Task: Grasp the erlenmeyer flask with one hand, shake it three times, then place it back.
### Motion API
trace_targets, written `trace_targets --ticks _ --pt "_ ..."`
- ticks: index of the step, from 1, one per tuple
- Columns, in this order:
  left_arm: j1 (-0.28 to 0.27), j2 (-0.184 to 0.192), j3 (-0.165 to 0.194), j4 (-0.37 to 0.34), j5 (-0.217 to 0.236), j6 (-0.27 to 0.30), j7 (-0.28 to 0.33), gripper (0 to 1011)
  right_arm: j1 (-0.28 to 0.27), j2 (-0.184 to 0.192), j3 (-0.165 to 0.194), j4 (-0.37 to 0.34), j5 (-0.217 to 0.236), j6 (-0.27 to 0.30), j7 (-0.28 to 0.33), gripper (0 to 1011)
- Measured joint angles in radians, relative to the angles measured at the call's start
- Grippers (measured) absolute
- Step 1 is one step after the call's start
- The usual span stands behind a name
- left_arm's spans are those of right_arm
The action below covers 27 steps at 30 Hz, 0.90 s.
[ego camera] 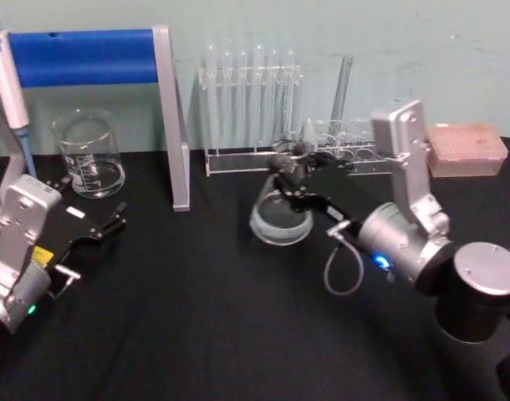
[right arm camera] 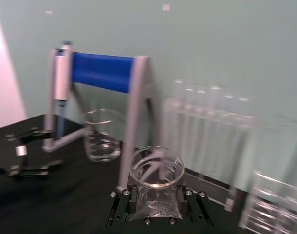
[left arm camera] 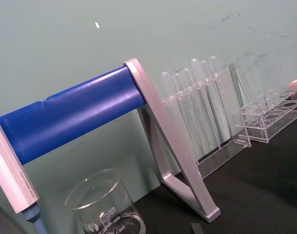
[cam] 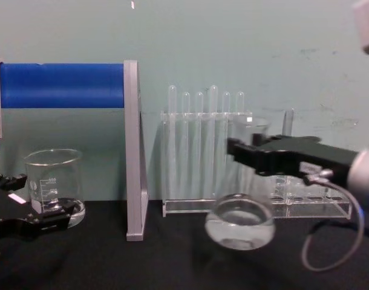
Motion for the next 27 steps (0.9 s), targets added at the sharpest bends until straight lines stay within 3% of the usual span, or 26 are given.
trace_targets --ticks 4,13,20,26,27 --pt "0.000 0.000 0.000 0.000 0.000 0.000 0.000 1001 0.016 -0.020 -0.033 0.013 -0.012 -0.005 0.052 449" --pt "0.000 0.000 0.000 0.000 0.000 0.000 0.000 1001 0.026 -0.044 -0.054 0.021 -0.032 -0.011 0.099 449" --pt "0.000 0.000 0.000 0.000 0.000 0.000 0.000 1001 0.006 -0.046 -0.016 0.012 -0.064 -0.017 0.060 449" --pt "0.000 0.000 0.000 0.000 0.000 0.000 0.000 1001 -0.044 -0.033 0.063 -0.028 -0.095 -0.002 -0.033 449" --pt "0.000 0.000 0.000 0.000 0.000 0.000 0.000 1001 -0.044 -0.033 0.063 -0.028 -0.095 -0.002 -0.033 449"
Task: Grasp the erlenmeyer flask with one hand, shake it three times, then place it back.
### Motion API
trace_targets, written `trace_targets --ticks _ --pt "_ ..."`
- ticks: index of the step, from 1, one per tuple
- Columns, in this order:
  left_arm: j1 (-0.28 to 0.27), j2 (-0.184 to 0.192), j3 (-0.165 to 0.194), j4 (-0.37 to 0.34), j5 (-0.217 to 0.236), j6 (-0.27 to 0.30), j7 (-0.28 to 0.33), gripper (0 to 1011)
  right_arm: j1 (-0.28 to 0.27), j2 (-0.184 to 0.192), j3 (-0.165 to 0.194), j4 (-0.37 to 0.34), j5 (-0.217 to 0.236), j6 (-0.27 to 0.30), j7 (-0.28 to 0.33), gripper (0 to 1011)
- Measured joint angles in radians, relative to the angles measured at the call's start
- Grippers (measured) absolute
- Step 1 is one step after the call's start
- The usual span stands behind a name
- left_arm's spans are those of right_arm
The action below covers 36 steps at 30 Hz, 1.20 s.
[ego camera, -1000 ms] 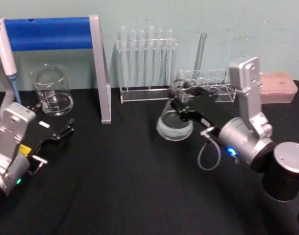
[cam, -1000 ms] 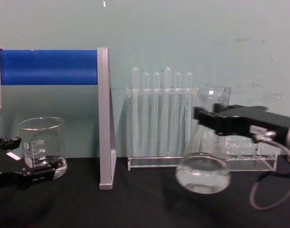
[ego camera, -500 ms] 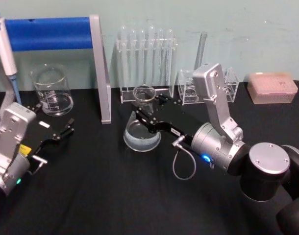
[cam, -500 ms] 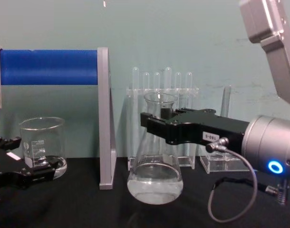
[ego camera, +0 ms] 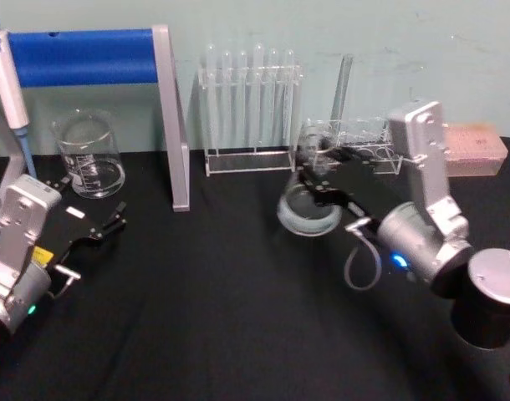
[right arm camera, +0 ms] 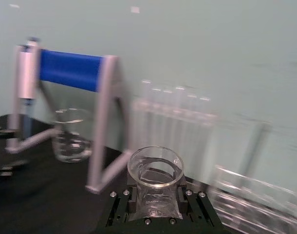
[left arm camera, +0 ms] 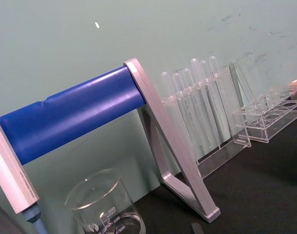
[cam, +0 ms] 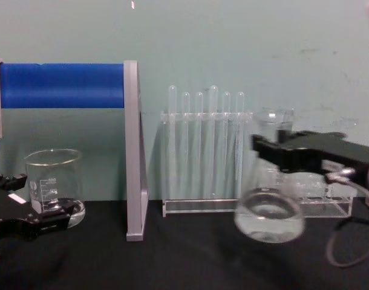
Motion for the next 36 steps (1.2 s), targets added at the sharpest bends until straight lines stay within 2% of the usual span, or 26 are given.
trace_targets --ticks 3,11,16,19,24,27,30,32,33,36 --pt "0.000 0.000 0.000 0.000 0.000 0.000 0.000 1001 -0.036 0.008 0.051 -0.031 -0.012 0.019 -0.052 449" --pt "0.000 0.000 0.000 0.000 0.000 0.000 0.000 1001 -0.104 0.017 0.149 -0.086 -0.029 0.048 -0.134 449" --pt "0.000 0.000 0.000 0.000 0.000 0.000 0.000 1001 -0.133 0.016 0.194 -0.105 -0.034 0.057 -0.153 449" --pt "0.000 0.000 0.000 0.000 0.000 0.000 0.000 1001 -0.135 0.013 0.202 -0.106 -0.035 0.058 -0.146 449" --pt "0.000 0.000 0.000 0.000 0.000 0.000 0.000 1001 -0.126 0.006 0.195 -0.096 -0.034 0.058 -0.113 449" --pt "0.000 0.000 0.000 0.000 0.000 0.000 0.000 1001 -0.109 -0.001 0.177 -0.080 -0.035 0.056 -0.080 449" --pt "0.000 0.000 0.000 0.000 0.000 0.000 0.000 1001 -0.088 -0.009 0.155 -0.062 -0.038 0.051 -0.043 449" --pt "0.000 0.000 0.000 0.000 0.000 0.000 0.000 1001 -0.065 -0.019 0.126 -0.042 -0.042 0.046 0.000 449" --pt "0.000 0.000 0.000 0.000 0.000 0.000 0.000 1001 -0.065 -0.019 0.126 -0.042 -0.042 0.046 0.000 449" --pt "0.000 0.000 0.000 0.000 0.000 0.000 0.000 1001 -0.038 -0.029 0.088 -0.021 -0.045 0.037 0.046 449"
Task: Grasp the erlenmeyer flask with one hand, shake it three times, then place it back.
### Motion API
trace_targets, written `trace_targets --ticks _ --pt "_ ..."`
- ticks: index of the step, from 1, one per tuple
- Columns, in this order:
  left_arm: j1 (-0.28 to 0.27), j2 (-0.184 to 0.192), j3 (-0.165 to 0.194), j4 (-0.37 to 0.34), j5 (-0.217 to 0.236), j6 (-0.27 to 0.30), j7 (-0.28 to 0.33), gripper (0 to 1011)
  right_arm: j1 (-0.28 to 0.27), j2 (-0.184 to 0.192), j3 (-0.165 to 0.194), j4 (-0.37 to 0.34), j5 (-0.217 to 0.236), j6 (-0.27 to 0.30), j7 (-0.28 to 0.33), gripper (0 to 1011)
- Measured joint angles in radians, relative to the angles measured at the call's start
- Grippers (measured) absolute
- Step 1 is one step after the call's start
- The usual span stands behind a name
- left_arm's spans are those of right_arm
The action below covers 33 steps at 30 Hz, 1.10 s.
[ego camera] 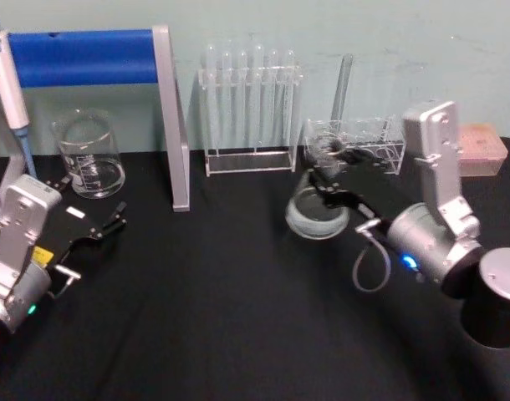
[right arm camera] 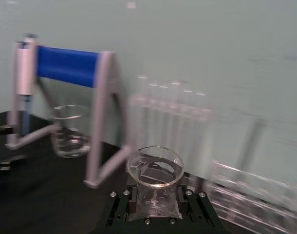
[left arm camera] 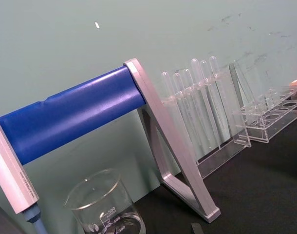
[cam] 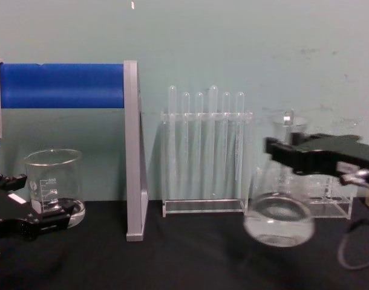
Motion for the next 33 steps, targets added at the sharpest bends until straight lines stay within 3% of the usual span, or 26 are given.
trace_targets --ticks 4,10,17,25,33 --pt "0.000 0.000 0.000 0.000 0.000 0.000 0.000 1001 0.034 -0.011 -0.052 0.029 0.000 -0.011 0.057 449" --pt "0.000 0.000 0.000 0.000 0.000 0.000 0.000 1001 0.069 -0.020 -0.102 0.056 0.011 -0.021 0.101 449" --pt "0.000 0.000 0.000 0.000 0.000 0.000 0.000 1001 0.082 -0.018 -0.114 0.066 0.021 -0.026 0.106 449" --pt "0.000 0.000 0.000 0.000 0.000 0.000 0.000 1001 0.059 -0.003 -0.069 0.047 0.026 -0.027 0.042 449" --pt "0.000 0.000 0.000 0.000 0.000 0.000 0.000 1001 -0.010 0.018 0.023 -0.009 0.011 -0.015 -0.047 449"
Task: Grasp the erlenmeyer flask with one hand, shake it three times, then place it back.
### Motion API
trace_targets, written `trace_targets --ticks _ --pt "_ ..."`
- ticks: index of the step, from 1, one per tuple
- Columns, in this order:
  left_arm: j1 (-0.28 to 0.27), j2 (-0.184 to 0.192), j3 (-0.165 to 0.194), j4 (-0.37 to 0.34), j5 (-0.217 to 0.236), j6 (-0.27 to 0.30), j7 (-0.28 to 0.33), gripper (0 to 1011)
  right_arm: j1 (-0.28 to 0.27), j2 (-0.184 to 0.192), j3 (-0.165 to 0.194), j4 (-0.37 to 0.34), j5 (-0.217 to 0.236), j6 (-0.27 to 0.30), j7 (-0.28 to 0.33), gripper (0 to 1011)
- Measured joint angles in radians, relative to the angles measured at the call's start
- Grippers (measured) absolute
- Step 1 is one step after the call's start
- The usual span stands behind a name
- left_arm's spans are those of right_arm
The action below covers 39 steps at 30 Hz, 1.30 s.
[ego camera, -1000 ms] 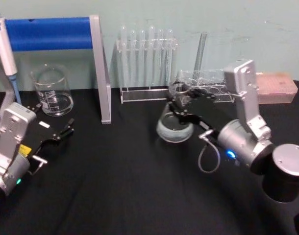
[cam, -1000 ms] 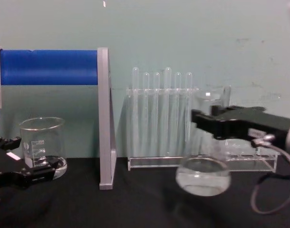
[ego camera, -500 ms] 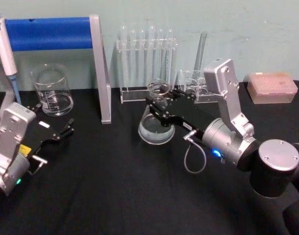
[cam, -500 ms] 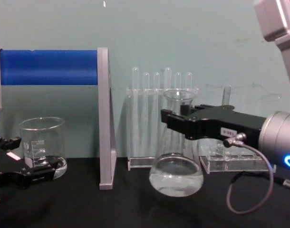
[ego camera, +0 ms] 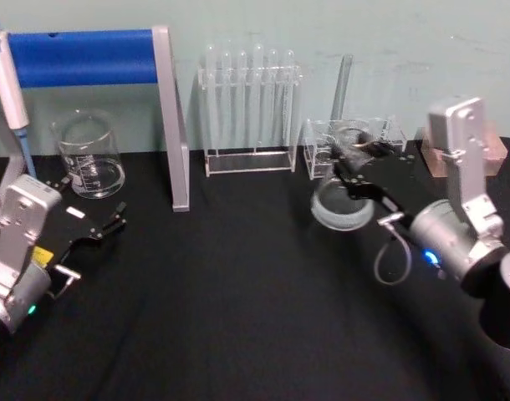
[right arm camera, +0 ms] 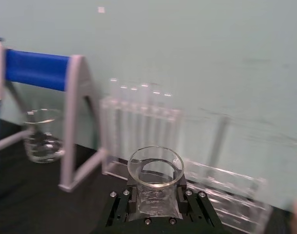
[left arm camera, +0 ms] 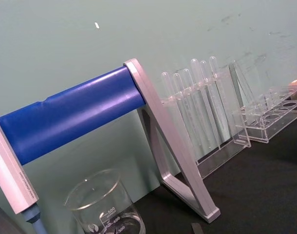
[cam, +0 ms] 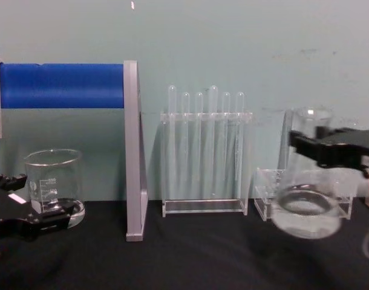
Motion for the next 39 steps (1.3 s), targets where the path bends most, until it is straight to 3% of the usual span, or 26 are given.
trace_targets --ticks 9,17,25,39 --pt "0.000 0.000 0.000 0.000 0.000 0.000 0.000 1001 -0.069 0.007 0.093 -0.050 -0.023 0.019 -0.059 449" --pt "0.000 0.000 0.000 0.000 0.000 0.000 0.000 1001 -0.077 0.001 0.111 -0.052 -0.034 0.024 -0.043 449" --pt "0.000 0.000 0.000 0.000 0.000 0.000 0.000 1001 -0.032 -0.012 0.062 -0.011 -0.036 0.014 0.031 449" --pt "0.000 0.000 0.000 0.000 0.000 0.000 0.000 1001 0.090 -0.031 -0.111 0.088 -0.004 -0.032 0.199 449"
